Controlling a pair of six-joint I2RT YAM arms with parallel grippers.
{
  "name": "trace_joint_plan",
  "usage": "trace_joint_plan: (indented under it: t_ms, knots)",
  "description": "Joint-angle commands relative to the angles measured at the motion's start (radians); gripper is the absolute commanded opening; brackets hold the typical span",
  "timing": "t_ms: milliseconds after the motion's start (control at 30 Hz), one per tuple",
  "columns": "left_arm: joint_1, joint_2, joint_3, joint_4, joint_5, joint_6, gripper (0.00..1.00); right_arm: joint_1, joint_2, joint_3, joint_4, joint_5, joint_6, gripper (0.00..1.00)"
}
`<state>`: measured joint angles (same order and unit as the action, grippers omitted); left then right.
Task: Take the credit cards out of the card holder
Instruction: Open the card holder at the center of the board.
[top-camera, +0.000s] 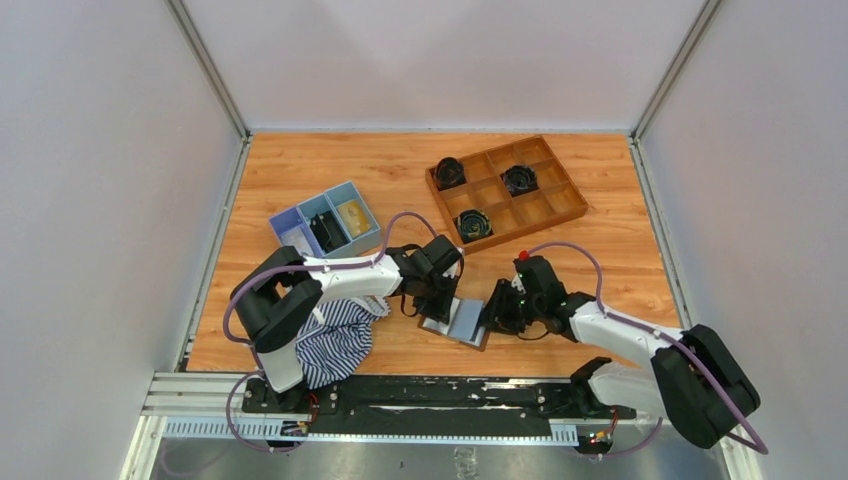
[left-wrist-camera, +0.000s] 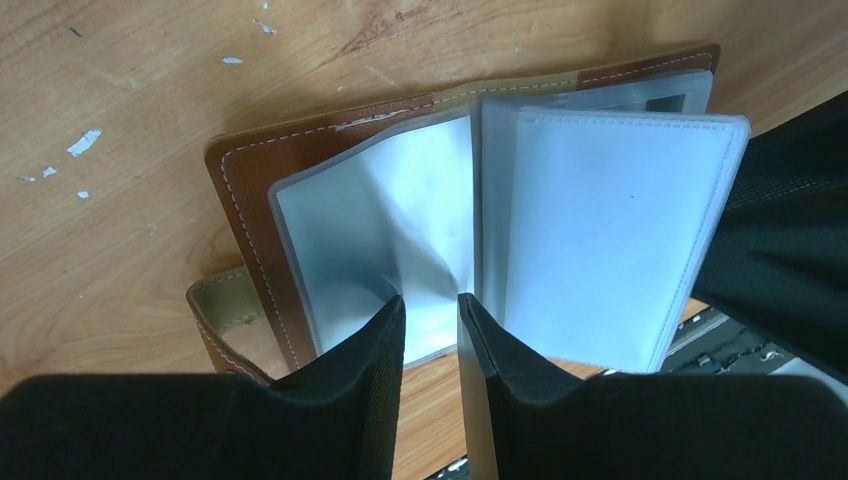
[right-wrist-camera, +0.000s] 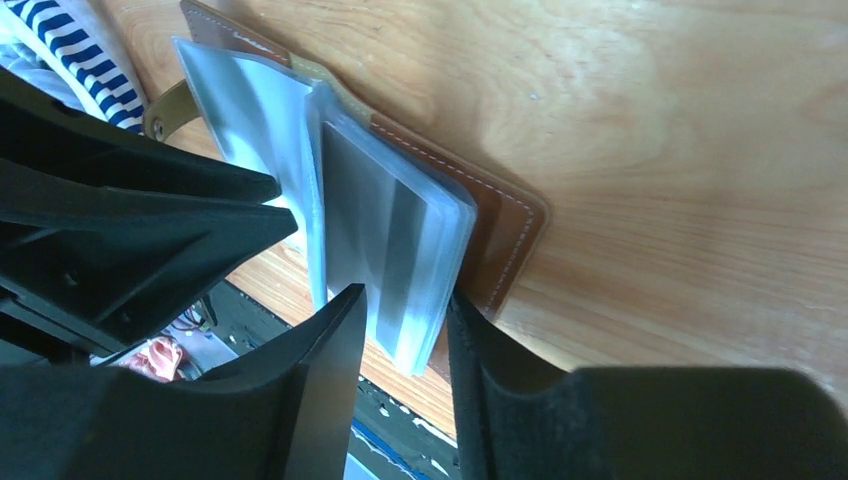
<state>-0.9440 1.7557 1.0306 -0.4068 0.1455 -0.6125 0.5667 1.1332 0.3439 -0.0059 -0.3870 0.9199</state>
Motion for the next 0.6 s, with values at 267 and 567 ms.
trace_joint_plan:
  t_ms: [267, 567]
  knots:
    - [-0.006, 0.032, -0.054, 0.02, 0.014, 0.017, 0.3, 0.115, 0.017, 0.165, -0.186, 0.172, -0.091, 0.68]
    - [0.02, -0.095, -0.056, -0.047, -0.005, 0.024, 0.31, 0.155, 0.128, 0.239, -0.194, 0.189, -0.108, 0.7]
